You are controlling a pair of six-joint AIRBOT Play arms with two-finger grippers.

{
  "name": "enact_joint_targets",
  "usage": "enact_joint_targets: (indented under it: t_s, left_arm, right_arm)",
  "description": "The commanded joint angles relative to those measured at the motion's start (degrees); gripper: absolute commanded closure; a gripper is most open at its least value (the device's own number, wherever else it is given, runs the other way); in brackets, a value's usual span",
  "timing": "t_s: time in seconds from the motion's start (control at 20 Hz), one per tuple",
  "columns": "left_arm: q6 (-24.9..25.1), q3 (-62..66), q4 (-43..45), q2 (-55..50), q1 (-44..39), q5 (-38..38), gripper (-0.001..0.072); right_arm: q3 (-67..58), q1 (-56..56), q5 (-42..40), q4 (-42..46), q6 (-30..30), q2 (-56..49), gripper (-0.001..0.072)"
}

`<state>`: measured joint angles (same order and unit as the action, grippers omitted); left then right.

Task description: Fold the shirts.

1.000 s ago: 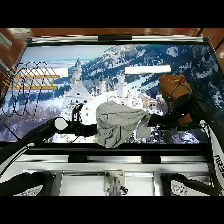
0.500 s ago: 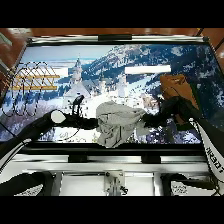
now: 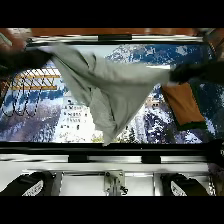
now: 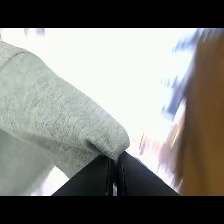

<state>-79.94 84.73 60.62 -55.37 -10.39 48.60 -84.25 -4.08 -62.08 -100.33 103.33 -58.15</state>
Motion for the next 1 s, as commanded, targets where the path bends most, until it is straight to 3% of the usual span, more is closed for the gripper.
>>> enact_joint_targets:
  t_s: [0.0, 0.25, 0.6, 0.75, 0.85, 0.95]
  left_arm:
    - [1.7, 19.9, 1.7, 5.9, 1.4, -3.3, 0.0675]
    - [-2.0, 27.0, 0.5, 11.5, 1.4, -2.5, 0.0675]
    - [-6.3, 26.8, 13.0, 11.3, 1.4, 25.1, 0.0675]
    - [-6.9, 22.0, 12.6, 11.4, 1.4, 30.0, 0.0675]
    - [-10.9, 15.3, 11.3, 11.4, 1.4, 30.1, 0.0675]
    - [-11.2, 6.8, 10.0, 11.4, 1.3, 30.1, 0.0675]
  right_arm:
    - [-14.0, -0.1, 13.2, -1.9, 2.0, 11.1, 0.0643]
    - [-21.2, 0.0, 23.1, -7.6, 1.5, 18.1, 0.0643]
    - [-21.8, 0.0, 15.1, -3.0, 1.3, 16.9, 0.0643]
    - [-21.8, 0.0, 18.9, -1.7, 1.3, 12.6, 0.0642]
    - [-21.8, 0.0, 25.2, -4.3, 1.3, 8.0, 0.0642]
    - [-21.8, 0.0, 29.7, -8.1, 1.3, 2.0, 0.0642]
